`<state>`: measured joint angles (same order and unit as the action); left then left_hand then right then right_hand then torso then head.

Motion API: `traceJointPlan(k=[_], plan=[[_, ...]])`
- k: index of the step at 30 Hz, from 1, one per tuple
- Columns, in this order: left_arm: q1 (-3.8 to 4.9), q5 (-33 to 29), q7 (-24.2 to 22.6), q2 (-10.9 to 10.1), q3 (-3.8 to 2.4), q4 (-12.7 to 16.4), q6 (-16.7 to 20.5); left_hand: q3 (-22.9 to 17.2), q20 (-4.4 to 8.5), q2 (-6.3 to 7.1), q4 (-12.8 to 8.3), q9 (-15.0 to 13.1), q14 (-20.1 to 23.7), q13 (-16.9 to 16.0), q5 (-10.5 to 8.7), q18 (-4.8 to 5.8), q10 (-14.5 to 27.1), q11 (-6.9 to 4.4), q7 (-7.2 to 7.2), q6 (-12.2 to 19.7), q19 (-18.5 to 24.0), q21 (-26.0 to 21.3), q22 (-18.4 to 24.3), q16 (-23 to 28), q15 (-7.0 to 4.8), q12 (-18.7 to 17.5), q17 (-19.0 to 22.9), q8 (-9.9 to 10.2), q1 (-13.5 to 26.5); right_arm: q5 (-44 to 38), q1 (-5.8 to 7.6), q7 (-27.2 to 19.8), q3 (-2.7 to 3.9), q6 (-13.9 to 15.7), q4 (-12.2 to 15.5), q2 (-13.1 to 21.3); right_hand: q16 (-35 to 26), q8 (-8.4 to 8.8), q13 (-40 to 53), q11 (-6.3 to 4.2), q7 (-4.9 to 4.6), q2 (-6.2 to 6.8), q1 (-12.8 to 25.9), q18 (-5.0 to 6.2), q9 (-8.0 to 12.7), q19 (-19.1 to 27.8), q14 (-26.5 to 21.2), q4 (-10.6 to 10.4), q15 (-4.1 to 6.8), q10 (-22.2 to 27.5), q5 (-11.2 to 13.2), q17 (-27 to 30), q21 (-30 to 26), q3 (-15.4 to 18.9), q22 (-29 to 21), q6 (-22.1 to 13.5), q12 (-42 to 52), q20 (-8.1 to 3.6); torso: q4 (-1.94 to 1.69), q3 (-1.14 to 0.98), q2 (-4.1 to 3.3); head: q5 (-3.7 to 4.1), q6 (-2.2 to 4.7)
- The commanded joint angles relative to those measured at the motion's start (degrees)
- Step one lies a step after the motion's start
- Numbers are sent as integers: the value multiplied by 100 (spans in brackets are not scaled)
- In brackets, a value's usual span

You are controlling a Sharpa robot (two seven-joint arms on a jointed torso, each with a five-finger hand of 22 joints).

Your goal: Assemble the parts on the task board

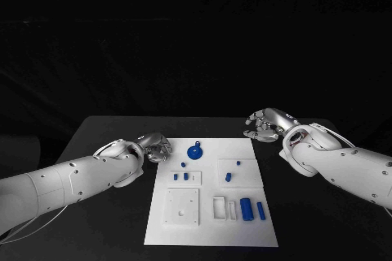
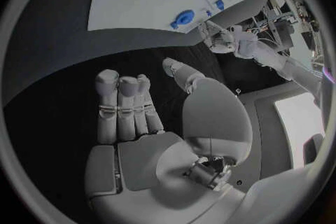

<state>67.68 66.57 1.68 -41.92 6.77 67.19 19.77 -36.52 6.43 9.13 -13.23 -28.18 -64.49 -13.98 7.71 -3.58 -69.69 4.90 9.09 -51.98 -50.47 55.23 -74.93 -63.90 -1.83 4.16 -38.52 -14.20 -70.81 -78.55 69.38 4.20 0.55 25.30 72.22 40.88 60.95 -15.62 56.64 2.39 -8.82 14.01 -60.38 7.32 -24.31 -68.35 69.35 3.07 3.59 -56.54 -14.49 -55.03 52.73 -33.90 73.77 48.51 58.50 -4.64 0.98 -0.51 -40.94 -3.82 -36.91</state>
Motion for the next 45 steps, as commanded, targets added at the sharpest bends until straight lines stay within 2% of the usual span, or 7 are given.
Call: traceJointPlan(k=[1,3,5,9,18,29,45], plan=[[114,-2307,-573,-40,-9,-21,100,-36,71,-6,-5,-5,7,-5,39,-215,-15,-5,-8,-33,4,-36,-58,11,25,9,5,-18,-29,320,-5,-544,1,-246,41,25,-45,28,-44,-2,-7,16,-58,717,4,61,-50,9,-10,66,49,25,-61,-36,-20,31,-67,24,-9,0,-1,113,34],[177,-2789,-732,-68,-9,-1,87,-42,63,-16,-3,-10,58,-4,48,-207,-14,1,-12,-42,32,-62,-47,62,33,8,29,-31,-20,355,-8,-604,-1,-349,62,45,-82,30,-104,10,-20,60,-111,717,4,88,-53,66,11,53,71,52,-117,-76,-48,21,-108,60,-19,4,-1,130,45],[249,-3228,-978,-125,-9,72,78,31,33,-53,83,-17,189,-21,-111,-164,-84,-1,-6,-19,160,-204,16,279,30,46,141,-54,175,355,-19,-659,-7,-492,102,67,-306,4,-932,119,-109,55,-307,671,-13,329,-266,265,-127,749,385,178,-376,-415,-148,27,-1309,206,-28,12,5,144,61],[340,-3879,-1312,-252,-9,241,-85,186,9,-28,131,-28,331,-24,-307,-93,-100,8,1,28,326,-431,122,657,64,48,335,-98,406,333,-52,-738,-22,-765,270,124,-238,-63,-2334,213,-167,-42,-285,768,-49,73,-91,551,-200,305,440,225,-400,-546,-170,27,-2658,294,-24,18,10,149,67],[460,-5142,-1733,-498,-8,643,-395,571,-316,-144,24,-65,855,58,-348,111,45,153,8,136,956,-1299,512,2298,443,-17,1002,-220,808,-480,-169,-747,-172,-1325,749,280,-49,-211,-3760,293,-132,-191,-235,768,-92,-478,404,929,-239,-209,259,314,-339,-432,-152,132,-4152,145,-20,17,26,178,72],[461,-5354,-1832,-476,-7,809,-427,786,-477,-273,-146,-50,837,208,-357,54,127,194,33,210,1050,-1546,572,2943,596,-22,1078,-244,929,-1559,-288,-536,-409,-1519,915,206,57,-265,-4164,312,-65,-241,-222,768,-97,-716,577,1151,-255,-454,134,368,-297,-187,-135,202,-4600,82,0,31,58,128,45],[460,-5499,-1888,-466,-6,873,-384,801,-498,-281,-152,-42,821,240,-338,49,144,204,47,236,1059,-1587,573,3040,613,-22,1059,-242,953,-2006,-472,-298,-554,-1278,844,-40,71,-226,-4438,359,-92,-93,-306,768,-45,-728,581,1192,-303,-538,261,466,-354,-186,-138,142,-4873,139,-8,49,39,59,-11]])
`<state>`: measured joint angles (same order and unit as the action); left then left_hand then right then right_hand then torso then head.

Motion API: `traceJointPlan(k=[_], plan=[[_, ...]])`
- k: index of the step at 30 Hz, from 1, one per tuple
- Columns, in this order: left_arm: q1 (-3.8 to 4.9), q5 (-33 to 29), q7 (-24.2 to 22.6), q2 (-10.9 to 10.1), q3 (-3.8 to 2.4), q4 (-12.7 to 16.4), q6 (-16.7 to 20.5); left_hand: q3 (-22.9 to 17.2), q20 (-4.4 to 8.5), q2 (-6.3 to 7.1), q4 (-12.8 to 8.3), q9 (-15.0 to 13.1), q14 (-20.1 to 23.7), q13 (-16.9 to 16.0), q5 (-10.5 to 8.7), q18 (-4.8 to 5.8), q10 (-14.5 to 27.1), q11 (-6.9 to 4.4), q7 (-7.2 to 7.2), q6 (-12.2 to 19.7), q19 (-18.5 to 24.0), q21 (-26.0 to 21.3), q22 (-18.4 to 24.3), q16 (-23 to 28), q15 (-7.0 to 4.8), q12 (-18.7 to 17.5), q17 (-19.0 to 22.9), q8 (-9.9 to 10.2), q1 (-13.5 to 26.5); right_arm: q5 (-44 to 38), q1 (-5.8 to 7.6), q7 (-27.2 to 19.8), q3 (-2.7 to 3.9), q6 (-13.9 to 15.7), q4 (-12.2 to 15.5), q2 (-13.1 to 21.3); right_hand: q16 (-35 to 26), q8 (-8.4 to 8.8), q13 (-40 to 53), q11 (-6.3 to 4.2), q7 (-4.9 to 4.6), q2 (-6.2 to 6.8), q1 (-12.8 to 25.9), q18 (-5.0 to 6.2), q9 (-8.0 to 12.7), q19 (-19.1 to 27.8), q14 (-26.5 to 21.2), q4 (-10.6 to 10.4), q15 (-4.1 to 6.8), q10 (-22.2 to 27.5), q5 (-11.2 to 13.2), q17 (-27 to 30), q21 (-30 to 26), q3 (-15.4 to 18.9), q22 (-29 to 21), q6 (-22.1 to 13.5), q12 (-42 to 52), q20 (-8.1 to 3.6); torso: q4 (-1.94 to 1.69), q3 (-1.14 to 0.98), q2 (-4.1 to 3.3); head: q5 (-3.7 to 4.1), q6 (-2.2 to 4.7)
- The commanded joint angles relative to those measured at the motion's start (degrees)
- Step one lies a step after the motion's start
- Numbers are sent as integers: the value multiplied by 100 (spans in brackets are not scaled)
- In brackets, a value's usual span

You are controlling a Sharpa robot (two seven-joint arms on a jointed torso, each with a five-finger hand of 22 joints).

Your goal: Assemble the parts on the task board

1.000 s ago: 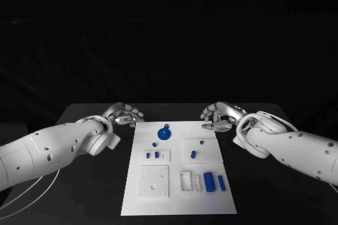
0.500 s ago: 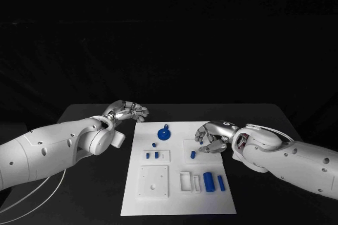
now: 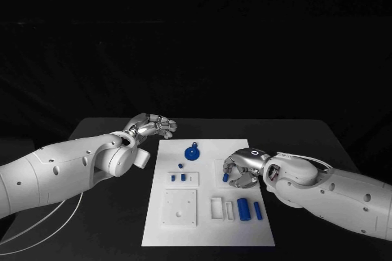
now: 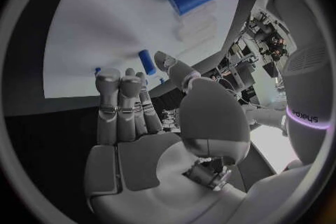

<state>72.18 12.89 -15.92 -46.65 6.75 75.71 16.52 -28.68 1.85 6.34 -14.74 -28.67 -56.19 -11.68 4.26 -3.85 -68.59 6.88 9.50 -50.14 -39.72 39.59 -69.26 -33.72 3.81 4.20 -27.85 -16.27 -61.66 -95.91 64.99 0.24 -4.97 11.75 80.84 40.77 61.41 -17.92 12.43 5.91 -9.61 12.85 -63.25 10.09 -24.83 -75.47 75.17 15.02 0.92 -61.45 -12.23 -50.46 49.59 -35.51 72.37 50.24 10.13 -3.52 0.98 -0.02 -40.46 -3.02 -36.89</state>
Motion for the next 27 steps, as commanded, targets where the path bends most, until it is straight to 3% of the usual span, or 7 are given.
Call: traceJointPlan(k=[1,7,20,27], plan=[[10,-147,-131,8,-4,19,-63,18,-41,-3,-1,7,-10,11,9,76,34,7,7,53,-16,-25,7,27,50,-26,-9,-35,40,-271,-45,101,-2,88,-24,-41,26,-3,-37,2,-20,33,-49,491,9,-19,-3,-14,-31,-86,97,20,-48,-64,0,-14,-43,29,-8,-3,-8,-27,-21],[10,-157,-126,9,-4,16,-89,23,-44,-4,4,8,-21,16,14,76,32,7,9,55,-15,-33,6,42,51,-23,-17,-37,51,-261,-73,84,-6,163,-63,-105,44,-36,-109,-33,-6,21,-115,491,19,-37,-1,-92,3,-254,234,61,-66,-229,6,66,-64,39,-3,2,-8,-43,-53],[10,-160,-112,-4,-4,12,-128,27,-45,-8,10,9,-41,23,15,73,27,5,9,57,-18,-42,3,59,49,-17,-32,-40,61,-193,-87,58,-7,253,-66,-142,83,-101,-141,-111,59,-40,-100,491,22,-66,3,-254,78,-548,428,111,-66,-477,43,237,-42,33,7,-8,0,-68,-93],[11,-160,-96,-1,-4,-8,-142,27,-44,-12,11,8,-57,26,17,71,17,0,6,53,-22,-47,2,70,45,-11,-44,-47,62,-147,-87,36,-7,305,-51,-150,117,-144,-122,-166,110,-60,-137,491,20,-79,3,-330,133,-724,661,136,-54,-717,84,364,-24,11,4,-5,3,-63,-107]])
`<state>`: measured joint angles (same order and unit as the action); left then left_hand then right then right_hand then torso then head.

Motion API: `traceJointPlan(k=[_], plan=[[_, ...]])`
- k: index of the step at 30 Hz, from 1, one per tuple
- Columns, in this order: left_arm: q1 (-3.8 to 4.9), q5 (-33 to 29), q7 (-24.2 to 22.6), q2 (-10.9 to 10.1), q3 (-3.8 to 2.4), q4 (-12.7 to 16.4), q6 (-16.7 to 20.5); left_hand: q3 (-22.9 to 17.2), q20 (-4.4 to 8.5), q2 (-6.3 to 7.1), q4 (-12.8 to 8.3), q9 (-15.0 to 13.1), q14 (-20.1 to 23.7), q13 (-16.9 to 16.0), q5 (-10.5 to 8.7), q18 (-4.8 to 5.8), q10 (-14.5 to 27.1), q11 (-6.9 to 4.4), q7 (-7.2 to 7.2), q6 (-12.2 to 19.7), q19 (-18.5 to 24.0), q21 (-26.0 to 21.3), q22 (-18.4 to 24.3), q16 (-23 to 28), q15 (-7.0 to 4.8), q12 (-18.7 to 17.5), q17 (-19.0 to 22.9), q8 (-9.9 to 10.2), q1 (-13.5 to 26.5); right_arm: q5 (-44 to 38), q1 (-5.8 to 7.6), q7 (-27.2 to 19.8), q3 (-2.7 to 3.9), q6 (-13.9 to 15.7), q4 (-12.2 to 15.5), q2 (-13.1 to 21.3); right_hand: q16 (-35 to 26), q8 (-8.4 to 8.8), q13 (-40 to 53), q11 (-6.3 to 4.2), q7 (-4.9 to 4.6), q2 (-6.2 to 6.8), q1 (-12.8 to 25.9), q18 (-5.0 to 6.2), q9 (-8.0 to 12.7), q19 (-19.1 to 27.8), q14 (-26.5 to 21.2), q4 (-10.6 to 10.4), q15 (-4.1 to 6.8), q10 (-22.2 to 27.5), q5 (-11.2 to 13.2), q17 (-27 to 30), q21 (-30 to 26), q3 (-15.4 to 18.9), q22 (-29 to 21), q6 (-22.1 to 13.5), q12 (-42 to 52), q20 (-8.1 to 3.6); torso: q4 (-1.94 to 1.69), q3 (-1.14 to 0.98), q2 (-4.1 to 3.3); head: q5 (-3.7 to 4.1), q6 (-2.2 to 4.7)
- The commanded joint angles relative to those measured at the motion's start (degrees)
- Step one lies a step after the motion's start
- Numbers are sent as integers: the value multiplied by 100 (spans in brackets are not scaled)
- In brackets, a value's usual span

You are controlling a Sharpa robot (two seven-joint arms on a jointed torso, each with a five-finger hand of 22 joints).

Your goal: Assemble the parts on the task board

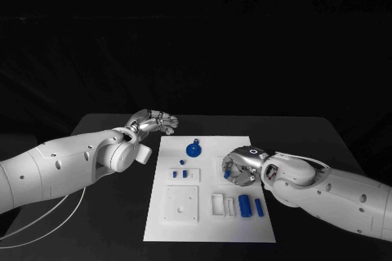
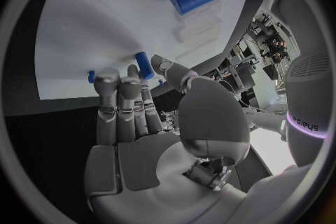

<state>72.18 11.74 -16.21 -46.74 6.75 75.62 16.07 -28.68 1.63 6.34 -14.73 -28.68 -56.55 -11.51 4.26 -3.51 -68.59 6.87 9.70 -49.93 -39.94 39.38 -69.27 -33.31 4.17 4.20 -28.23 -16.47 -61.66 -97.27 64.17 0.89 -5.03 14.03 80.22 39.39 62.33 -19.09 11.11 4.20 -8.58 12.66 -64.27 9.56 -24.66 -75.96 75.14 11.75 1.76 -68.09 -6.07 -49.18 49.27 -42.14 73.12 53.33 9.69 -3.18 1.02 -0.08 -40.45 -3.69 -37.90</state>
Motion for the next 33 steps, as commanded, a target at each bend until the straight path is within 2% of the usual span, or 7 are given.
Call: traceJointPlan(k=[1,13,17,20,22,26,33], plan=[[10,-45,-69,8,-5,0,-100,28,-21,-11,11,8,-22,10,16,38,15,1,-15,32,0,-27,2,30,9,-11,-7,-27,63,-12,-6,-22,0,72,7,-14,29,-28,13,1,10,-43,-34,544,4,-31,6,-9,51,-70,60,10,-21,-72,14,62,21,-26,2,-2,3,3,-6],[10,-45,-66,4,-5,-1,-108,30,-19,-12,10,7,-33,14,15,37,6,-4,-18,28,-4,-33,-1,46,7,-6,-20,-34,63,-67,-7,24,0,79,-16,-14,64,-50,51,-37,45,-53,-87,544,5,-33,-5,-40,89,-176,229,19,4,-314,68,152,22,-62,-1,-1,7,10,1],[10,-46,-67,3,-5,-3,-113,30,-19,-10,7,8,-34,15,15,36,6,-4,-18,28,-4,-35,-1,50,7,-6,-23,-34,61,48,-7,18,0,145,-33,0,64,-35,50,-29,35,19,-46,544,13,-25,-13,-34,81,-158,211,25,5,-304,79,133,0,-59,-1,0,7,12,1],[10,-46,-69,1,-5,-9,-107,32,-19,-8,7,8,-35,17,13,37,6,-4,-18,29,-4,-37,-2,54,7,-6,-25,-35,63,141,-7,-47,0,229,-32,25,56,159,-57,104,-115,358,317,544,94,8,-43,-6,-52,260,-196,37,-1,84,98,-227,-251,-25,2,1,10,19,4],[10,-47,-69,1,-5,-14,-109,34,-19,-5,5,8,-36,18,10,37,7,-4,-18,30,-4,-39,-2,58,7,-6,-28,-35,63,139,-7,-35,0,226,-23,43,46,296,-177,259,-264,333,469,544,141,90,-114,175,-207,605,-604,49,-52,571,98,-542,-460,-27,3,1,7,17,13],[10,-49,-71,1,-5,-15,-113,36,-19,-1,3,9,-37,21,5,37,8,-3,-18,32,-4,-41,-3,65,7,-7,-32,-36,63,102,-6,-2,0,244,-21,74,62,350,-283,327,-293,377,459,544,155,116,-151,267,-263,791,-697,65,-109,838,79,-724,-560,-20,1,-1,3,24,19],[10,-49,-66,-3,-5,-47,-112,37,-19,2,-3,9,-39,24,-1,37,9,-3,-17,34,-4,-46,-4,76,7,-8,-38,-37,59,53,-4,90,6,328,19,221,72,300,-330,314,-285,341,274,544,130,106,-163,276,-251,736,-623,96,-154,828,60,-707,-527,-14,-6,0,6,28,24]])
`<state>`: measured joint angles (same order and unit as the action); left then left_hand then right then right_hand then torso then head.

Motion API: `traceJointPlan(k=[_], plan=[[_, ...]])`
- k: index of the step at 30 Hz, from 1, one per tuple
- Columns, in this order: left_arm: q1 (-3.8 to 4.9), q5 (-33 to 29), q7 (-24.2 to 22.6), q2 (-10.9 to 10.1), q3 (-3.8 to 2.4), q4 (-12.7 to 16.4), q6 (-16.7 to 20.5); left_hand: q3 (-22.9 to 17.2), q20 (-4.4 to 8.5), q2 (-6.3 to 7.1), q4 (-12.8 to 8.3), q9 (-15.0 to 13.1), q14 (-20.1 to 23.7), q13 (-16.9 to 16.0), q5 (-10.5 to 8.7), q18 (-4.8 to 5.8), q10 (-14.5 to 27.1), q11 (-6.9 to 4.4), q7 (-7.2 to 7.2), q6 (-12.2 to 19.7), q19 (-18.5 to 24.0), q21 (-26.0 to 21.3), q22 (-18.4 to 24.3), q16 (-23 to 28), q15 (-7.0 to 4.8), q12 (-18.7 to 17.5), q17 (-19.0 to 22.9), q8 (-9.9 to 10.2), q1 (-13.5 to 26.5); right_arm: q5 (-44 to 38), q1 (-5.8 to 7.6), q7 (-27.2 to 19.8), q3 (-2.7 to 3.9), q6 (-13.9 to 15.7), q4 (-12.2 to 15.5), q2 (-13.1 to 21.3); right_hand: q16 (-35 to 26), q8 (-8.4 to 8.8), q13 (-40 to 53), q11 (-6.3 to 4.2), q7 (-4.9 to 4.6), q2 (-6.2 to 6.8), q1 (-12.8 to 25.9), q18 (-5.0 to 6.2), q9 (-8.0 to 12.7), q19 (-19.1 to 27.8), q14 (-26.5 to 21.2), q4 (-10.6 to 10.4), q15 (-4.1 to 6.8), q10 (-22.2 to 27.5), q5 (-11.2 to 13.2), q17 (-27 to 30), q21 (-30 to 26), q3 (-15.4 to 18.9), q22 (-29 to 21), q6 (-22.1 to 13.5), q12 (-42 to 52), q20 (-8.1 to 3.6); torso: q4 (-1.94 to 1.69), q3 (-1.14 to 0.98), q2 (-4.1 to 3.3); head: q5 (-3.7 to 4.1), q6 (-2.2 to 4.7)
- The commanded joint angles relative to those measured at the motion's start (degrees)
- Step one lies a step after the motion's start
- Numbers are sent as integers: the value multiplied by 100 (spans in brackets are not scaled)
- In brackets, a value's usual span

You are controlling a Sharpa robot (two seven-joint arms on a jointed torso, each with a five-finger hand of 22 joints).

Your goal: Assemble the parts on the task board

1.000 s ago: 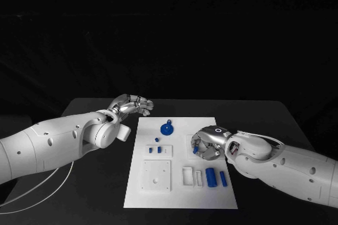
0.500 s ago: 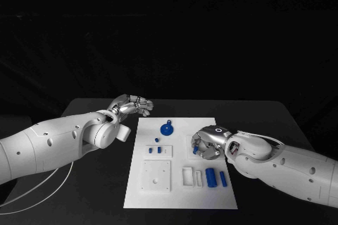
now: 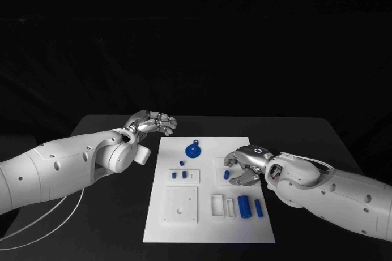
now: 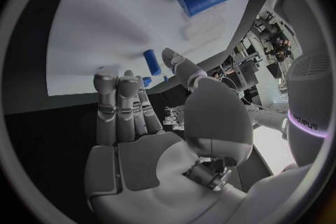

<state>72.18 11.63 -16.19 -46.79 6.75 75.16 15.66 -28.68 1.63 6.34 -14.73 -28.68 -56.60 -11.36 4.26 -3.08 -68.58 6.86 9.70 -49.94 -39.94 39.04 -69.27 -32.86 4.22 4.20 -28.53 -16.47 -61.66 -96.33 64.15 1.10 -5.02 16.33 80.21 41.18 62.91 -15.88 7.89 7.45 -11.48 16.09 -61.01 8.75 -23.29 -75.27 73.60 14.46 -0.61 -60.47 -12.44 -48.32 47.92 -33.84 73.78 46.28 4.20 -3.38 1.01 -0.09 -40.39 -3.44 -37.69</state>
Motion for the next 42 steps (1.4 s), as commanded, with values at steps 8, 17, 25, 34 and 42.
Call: traceJointPlan(k=[8,17,25,34,42], plan=[[10,-38,-64,10,-5,-10,-73,36,-19,-1,-6,10,-36,11,-3,-6,8,-2,-17,35,-4,-15,-5,38,3,-8,-14,-38,55,-121,1,255,126,497,-70,79,23,-208,-6,-160,111,-74,-688,625,-55,-82,67,-461,125,-455,941,101,-87,-1196,-51,296,311,30,6,-4,-3,3,8],[10,-38,-60,16,-5,-10,-69,35,-19,-8,-5,10,-38,13,-3,-6,7,-2,-17,35,-6,-18,-6,45,3,-7,-19,-40,54,-308,2,405,175,560,-254,-32,71,-341,28,-241,222,-148,-799,625,-81,-151,113,-603,208,-675,947,116,-14,-1780,25,565,519,20,-6,-1,-6,20,7],[10,-38,-59,18,-5,5,-73,35,-19,-13,-5,11,-43,15,-2,-5,5,-2,-18,35,-8,-20,-7,52,3,-6,-25,-42,53,-505,10,535,177,359,-534,-171,91,-414,50,-277,283,-131,-728,625,-101,-162,118,-612,243,-755,960,122,13,-1794,64,707,607,18,0,4,-3,22,-2],[10,-38,-62,17,-5,7,-69,36,-20,-14,-4,11,-44,17,-3,-5,4,-2,-18,35,-8,-22,-8,55,3,-6,-28,-43,55,-576,9,537,177,263,-670,-314,98,-440,55,-286,304,-105,-690,625,-112,-163,118,-600,251,-768,962,122,22,-1743,78,753,628,14,-4,-2,-7,14,-24],[10,-38,-61,18,-5,10,-77,38,-20,-13,-4,11,-47,18,-4,-4,4,-2,-17,35,-9,-23,-9,60,3,-6,-32,-44,57,-575,8,506,165,186,-766,-403,105,-453,61,-294,316,-91,-653,625,-118,-158,116,-578,259,-778,963,124,29,-1678,94,774,652,8,-4,1,-8,5,-42]])
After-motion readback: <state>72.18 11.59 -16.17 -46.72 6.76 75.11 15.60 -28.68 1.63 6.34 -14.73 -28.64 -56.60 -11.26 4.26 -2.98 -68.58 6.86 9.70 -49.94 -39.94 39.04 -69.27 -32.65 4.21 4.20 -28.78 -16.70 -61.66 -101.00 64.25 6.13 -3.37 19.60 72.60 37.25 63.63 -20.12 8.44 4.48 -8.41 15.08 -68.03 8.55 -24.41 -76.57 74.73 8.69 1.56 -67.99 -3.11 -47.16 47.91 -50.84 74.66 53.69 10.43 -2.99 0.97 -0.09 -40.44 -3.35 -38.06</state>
